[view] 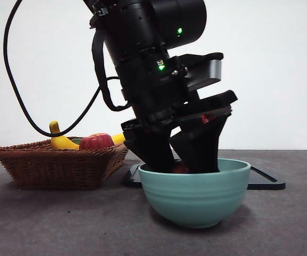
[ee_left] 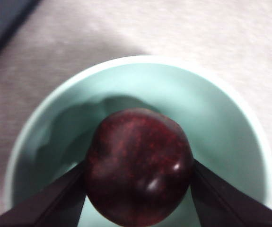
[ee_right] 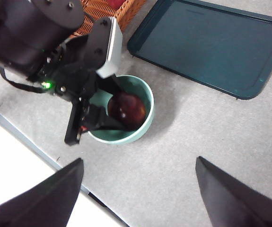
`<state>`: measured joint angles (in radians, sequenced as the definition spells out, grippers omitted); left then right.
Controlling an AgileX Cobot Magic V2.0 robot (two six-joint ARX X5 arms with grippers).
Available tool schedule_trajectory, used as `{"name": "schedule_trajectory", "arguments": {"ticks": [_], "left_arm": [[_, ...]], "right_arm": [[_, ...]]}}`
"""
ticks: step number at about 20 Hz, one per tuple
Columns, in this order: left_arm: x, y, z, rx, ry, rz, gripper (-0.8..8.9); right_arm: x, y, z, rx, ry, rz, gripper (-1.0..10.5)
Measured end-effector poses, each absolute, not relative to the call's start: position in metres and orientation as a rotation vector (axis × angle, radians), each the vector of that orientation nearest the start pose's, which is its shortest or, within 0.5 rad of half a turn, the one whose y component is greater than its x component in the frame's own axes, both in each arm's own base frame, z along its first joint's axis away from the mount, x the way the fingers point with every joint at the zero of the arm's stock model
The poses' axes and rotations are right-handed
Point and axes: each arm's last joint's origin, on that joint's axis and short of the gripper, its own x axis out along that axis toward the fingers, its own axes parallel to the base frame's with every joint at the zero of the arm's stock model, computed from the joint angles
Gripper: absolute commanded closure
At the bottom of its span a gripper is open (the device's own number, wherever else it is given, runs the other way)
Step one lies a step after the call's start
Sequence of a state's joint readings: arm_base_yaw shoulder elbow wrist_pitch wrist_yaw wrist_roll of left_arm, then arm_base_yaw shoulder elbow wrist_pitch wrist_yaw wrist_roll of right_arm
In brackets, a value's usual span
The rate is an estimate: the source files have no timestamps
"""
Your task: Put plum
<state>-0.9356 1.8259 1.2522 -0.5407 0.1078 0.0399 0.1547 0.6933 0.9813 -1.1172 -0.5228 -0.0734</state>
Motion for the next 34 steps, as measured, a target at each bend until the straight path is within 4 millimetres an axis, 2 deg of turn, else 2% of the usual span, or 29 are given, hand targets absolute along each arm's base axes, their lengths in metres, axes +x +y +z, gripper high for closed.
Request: {"name": "schedule_trajectory", "arguments": {"ticks": [4, 9, 12, 16, 20, 23, 25, 26, 28, 31, 34], "left_arm": [[0.212, -0.3, 0.19, 0.506, 1.046, -0.962, 4.2], [0.213, -0.301, 0.197, 0.512, 1.059, -0.96, 4.2], [0.215, -0.304, 0.217, 0.5, 1.031, -0.965, 4.2], [0.21, -0.295, 0.262, 0.451, 0.923, -0.982, 4.2], [0.207, -0.256, 0.318, 0.348, 0.774, -0.945, 4.21], [0.206, -0.211, 0.357, 0.256, 0.681, -0.862, 4.21], [0.204, -0.181, 0.374, 0.21, 0.646, -0.793, 4.21], [0.203, -0.166, 0.377, 0.187, 0.629, -0.759, 4.21], [0.194, -0.141, 0.367, 0.148, 0.646, -0.729, 4.21], [0.17, -0.117, 0.334, 0.102, 0.71, -0.767, 4.21], [0.144, -0.101, 0.31, 0.067, 0.731, -0.814, 4.21]], "right_arm": [[0.094, 0.029, 0.331, 0.088, 0.806, 0.667, 5.7], [0.094, 0.029, 0.331, 0.088, 0.806, 0.667, 5.7], [0.094, 0.029, 0.331, 0.088, 0.806, 0.667, 5.7], [0.094, 0.029, 0.331, 0.088, 0.806, 0.667, 5.7], [0.094, 0.029, 0.331, 0.088, 0.806, 0.666, 5.7], [0.094, 0.029, 0.331, 0.088, 0.806, 0.667, 5.7], [0.094, 0.029, 0.331, 0.088, 0.806, 0.667, 5.7], [0.094, 0.029, 0.331, 0.088, 0.806, 0.667, 5.7], [0.094, 0.029, 0.331, 0.088, 0.806, 0.667, 5.7], [0.095, 0.029, 0.331, 0.087, 0.799, 0.667, 5.7], [0.095, 0.029, 0.331, 0.086, 0.798, 0.667, 5.7]]}}
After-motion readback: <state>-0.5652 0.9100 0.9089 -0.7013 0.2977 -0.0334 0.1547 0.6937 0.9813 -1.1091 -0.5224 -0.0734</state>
